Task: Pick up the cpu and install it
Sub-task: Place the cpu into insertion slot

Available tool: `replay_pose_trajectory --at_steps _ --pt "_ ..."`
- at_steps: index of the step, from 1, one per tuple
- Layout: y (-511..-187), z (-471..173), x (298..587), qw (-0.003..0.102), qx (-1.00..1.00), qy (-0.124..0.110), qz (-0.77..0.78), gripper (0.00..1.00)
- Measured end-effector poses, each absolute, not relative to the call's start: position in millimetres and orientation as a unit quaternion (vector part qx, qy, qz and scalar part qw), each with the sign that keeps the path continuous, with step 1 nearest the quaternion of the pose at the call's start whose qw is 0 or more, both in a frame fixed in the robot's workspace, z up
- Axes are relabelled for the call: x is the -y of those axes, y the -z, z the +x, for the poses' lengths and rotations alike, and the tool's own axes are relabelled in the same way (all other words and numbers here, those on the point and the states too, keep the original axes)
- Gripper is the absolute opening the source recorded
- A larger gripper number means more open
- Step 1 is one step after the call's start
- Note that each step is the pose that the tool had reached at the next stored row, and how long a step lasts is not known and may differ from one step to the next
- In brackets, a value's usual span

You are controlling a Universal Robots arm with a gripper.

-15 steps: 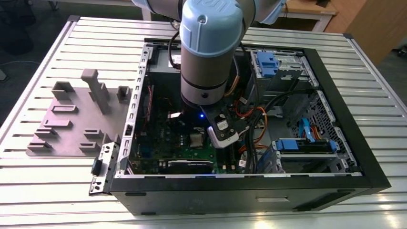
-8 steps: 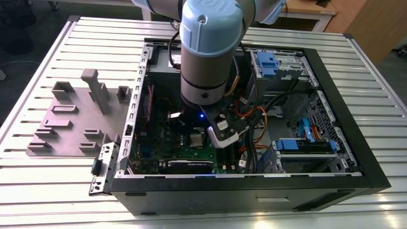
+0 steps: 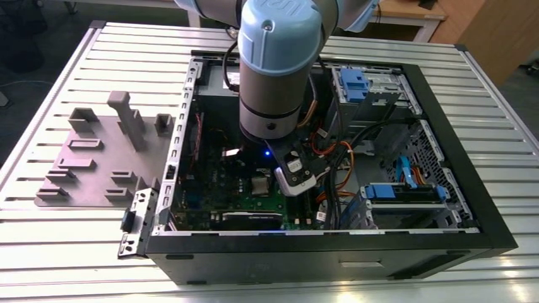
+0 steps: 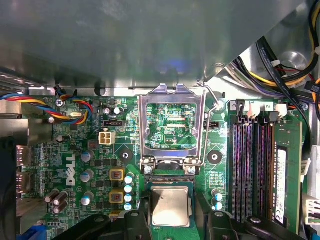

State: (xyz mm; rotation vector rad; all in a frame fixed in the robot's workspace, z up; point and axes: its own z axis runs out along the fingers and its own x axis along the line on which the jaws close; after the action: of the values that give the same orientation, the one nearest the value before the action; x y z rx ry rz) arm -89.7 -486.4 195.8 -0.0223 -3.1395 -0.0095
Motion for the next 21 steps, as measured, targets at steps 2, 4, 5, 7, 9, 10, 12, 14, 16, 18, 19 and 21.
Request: replay_pose_trajectory --at_steps 2,4,5,7,9,10,12,14,16,18,19,21 --pt "-195.8 -89.7 486.4 0.001 1.000 0.003 -0.007 0.45" --pt "-195.8 -89.7 486.4 0.001 1.000 0.003 -0.007 0.45" --pt "-195.8 -89.7 486.4 0.001 1.000 0.003 -0.007 0.45" --pt "-195.8 -89.7 486.4 0.001 1.000 0.003 -0.007 0.45" --pt "-195.7 -89.7 486.4 0.001 1.000 0.003 -0.007 0.45" --pt "-195.7 -89.7 486.4 0.001 1.000 0.003 -0.007 0.45" --pt "-195.7 -89.7 486.4 0.001 1.000 0.003 -0.007 0.45" --pt "-195.7 -89.7 486.4 0.001 1.000 0.003 -0.007 0.45" --pt "-195.7 -89.7 486.4 0.001 1.000 0.003 -0.007 0.45" --pt "-195.7 -89.7 486.4 0.001 1.000 0.003 -0.007 0.45" --pt "-195.7 -89.8 486.4 0.001 1.000 0.003 -0.007 0.45" --pt "-195.7 -89.8 486.4 0.001 1.000 0.003 -0.007 0.53"
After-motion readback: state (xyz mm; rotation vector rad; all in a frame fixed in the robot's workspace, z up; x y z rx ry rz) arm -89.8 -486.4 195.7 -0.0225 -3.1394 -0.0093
